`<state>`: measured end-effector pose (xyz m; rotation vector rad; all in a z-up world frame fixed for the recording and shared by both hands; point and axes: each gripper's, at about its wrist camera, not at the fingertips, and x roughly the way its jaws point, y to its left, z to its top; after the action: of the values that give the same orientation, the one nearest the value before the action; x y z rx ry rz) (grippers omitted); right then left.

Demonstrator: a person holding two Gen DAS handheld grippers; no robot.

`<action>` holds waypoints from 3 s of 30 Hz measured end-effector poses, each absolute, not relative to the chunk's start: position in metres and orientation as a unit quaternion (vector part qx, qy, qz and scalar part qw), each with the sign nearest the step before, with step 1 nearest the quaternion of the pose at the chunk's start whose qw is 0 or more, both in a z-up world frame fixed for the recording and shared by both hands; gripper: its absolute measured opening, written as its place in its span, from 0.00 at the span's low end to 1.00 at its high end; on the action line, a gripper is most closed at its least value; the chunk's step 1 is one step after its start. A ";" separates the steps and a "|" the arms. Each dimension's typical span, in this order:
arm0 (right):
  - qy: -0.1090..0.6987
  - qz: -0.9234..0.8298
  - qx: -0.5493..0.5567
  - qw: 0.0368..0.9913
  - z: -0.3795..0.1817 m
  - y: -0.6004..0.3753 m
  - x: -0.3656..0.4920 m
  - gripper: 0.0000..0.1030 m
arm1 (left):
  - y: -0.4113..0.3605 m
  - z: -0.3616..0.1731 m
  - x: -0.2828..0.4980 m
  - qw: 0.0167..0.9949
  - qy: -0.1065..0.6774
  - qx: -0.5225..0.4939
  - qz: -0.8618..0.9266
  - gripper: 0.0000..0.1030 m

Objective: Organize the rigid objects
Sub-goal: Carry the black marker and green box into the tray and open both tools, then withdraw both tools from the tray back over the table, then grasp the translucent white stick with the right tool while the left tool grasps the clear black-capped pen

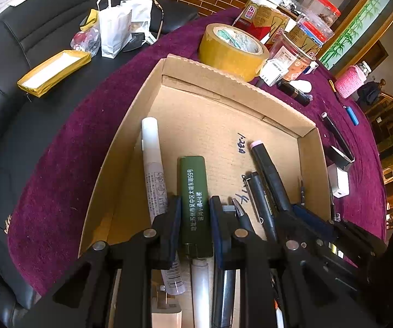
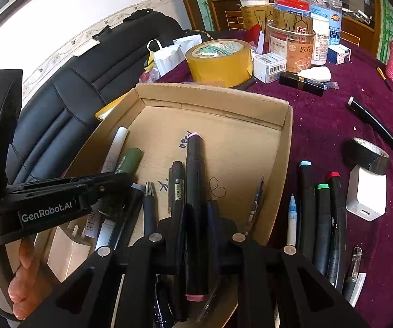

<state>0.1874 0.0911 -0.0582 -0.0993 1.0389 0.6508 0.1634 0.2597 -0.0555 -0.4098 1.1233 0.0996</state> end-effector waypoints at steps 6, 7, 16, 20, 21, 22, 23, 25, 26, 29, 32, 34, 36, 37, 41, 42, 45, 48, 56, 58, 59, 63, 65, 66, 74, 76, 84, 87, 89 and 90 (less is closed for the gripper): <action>0.492 0.316 -0.032 0.811 -0.055 0.088 0.187 0.33 | 0.261 -0.055 0.164 0.827 0.524 -0.199 0.053 0.20; 0.491 0.317 -0.031 0.810 -0.054 0.087 0.185 0.36 | 0.261 -0.053 0.163 0.828 0.521 -0.198 0.054 0.20; 0.457 0.366 0.050 0.809 -0.018 0.020 0.135 0.41 | 0.209 -0.007 0.113 0.872 0.457 -0.174 0.032 0.55; 0.449 0.353 0.075 0.817 -0.019 -0.028 0.104 0.41 | 0.155 0.002 0.072 0.888 0.428 -0.165 0.012 0.61; 0.454 0.343 0.082 0.818 -0.022 -0.040 0.098 0.41 | 0.146 0.001 0.065 0.888 0.427 -0.168 0.003 0.62; 0.457 0.333 0.091 0.820 -0.026 -0.052 0.093 0.41 | 0.136 0.001 0.058 0.888 0.427 -0.170 -0.009 0.64; 0.460 0.325 0.098 0.821 -0.029 -0.063 0.089 0.41 | 0.122 -0.001 0.050 0.888 0.427 -0.170 -0.021 0.65; 0.464 0.307 0.109 0.824 -0.036 -0.086 0.080 0.41 | 0.105 -0.005 0.040 0.886 0.430 -0.168 -0.028 0.65; 0.464 0.298 0.113 0.826 -0.038 -0.095 0.077 0.41 | 0.098 -0.007 0.036 0.886 0.432 -0.165 -0.032 0.65; 0.467 0.272 0.121 0.833 -0.047 -0.118 0.069 0.41 | 0.082 -0.014 0.025 0.882 0.443 -0.156 -0.030 0.66; 0.465 0.250 0.123 0.840 -0.052 -0.134 0.064 0.40 | 0.075 -0.019 0.018 0.877 0.453 -0.158 -0.035 0.66; 0.467 0.236 0.118 0.844 -0.056 -0.137 0.068 0.40 | 0.072 -0.020 0.014 0.877 0.454 -0.156 -0.036 0.66; 0.473 0.231 0.114 0.842 -0.060 -0.137 0.073 0.40 | 0.070 -0.018 0.011 0.878 0.453 -0.150 -0.037 0.66; 0.475 0.231 0.112 0.842 -0.061 -0.135 0.076 0.40 | 0.070 -0.017 0.009 0.879 0.452 -0.150 -0.037 0.66; 0.481 0.229 0.095 0.841 -0.063 -0.124 0.091 0.40 | 0.072 -0.016 0.009 0.880 0.450 -0.148 -0.034 0.66; 0.486 0.220 0.088 0.841 -0.065 -0.122 0.095 0.37 | 0.073 -0.016 0.009 0.880 0.450 -0.149 -0.033 0.66; 0.504 0.217 0.074 0.833 -0.072 -0.115 0.105 0.28 | 0.077 -0.018 0.010 0.877 0.454 -0.155 -0.031 0.66; 0.508 0.216 0.046 0.833 -0.069 -0.108 0.107 0.25 | 0.078 -0.020 0.013 0.874 0.457 -0.158 -0.033 0.66; 0.512 0.208 0.019 0.833 -0.070 -0.096 0.110 0.13 | 0.069 -0.018 0.021 0.876 0.457 -0.149 -0.044 0.66; 0.512 0.212 0.019 0.832 -0.071 -0.098 0.111 0.11 | 0.065 -0.016 0.024 0.876 0.457 -0.145 -0.047 0.66; 0.513 0.214 0.020 0.831 -0.071 -0.099 0.111 0.10 | 0.064 -0.016 0.026 0.876 0.457 -0.143 -0.049 0.66; 0.510 0.207 0.043 0.833 -0.071 -0.121 0.112 0.08 | 0.049 -0.013 0.040 0.876 0.463 -0.121 -0.063 0.66; 0.506 0.197 0.054 0.838 -0.070 -0.133 0.113 0.08 | 0.042 -0.014 0.050 0.872 0.470 -0.112 -0.073 0.66; 0.502 0.192 0.056 0.841 -0.069 -0.140 0.113 0.08 | 0.036 -0.016 0.057 0.871 0.473 -0.106 -0.079 0.66; 0.477 0.158 0.056 0.863 -0.067 -0.179 0.119 0.08 | 0.007 -0.036 0.107 0.852 0.507 -0.074 -0.105 0.54; 0.472 0.168 0.069 0.863 -0.071 -0.184 0.119 0.08 | 0.000 -0.044 0.115 0.845 0.520 -0.066 -0.105 0.45; 0.470 0.186 0.061 0.861 -0.071 -0.180 0.119 0.08 | -0.014 -0.068 0.131 0.826 0.557 -0.036 -0.075 0.23; 0.469 0.187 0.060 0.861 -0.072 -0.179 0.118 0.09 | -0.017 -0.072 0.133 0.830 0.555 -0.019 -0.055 0.11; 0.469 0.188 0.062 0.861 -0.072 -0.180 0.118 0.09 | -0.015 -0.071 0.132 0.830 0.555 -0.022 -0.052 0.09; 0.470 0.188 0.063 0.860 -0.072 -0.180 0.119 0.09 | -0.015 -0.070 0.128 0.830 0.555 -0.022 -0.050 0.08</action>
<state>0.1186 -0.1800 -0.0719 0.1314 0.9855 0.3952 0.1281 -0.0149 -0.0698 -0.0457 1.1783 -0.1058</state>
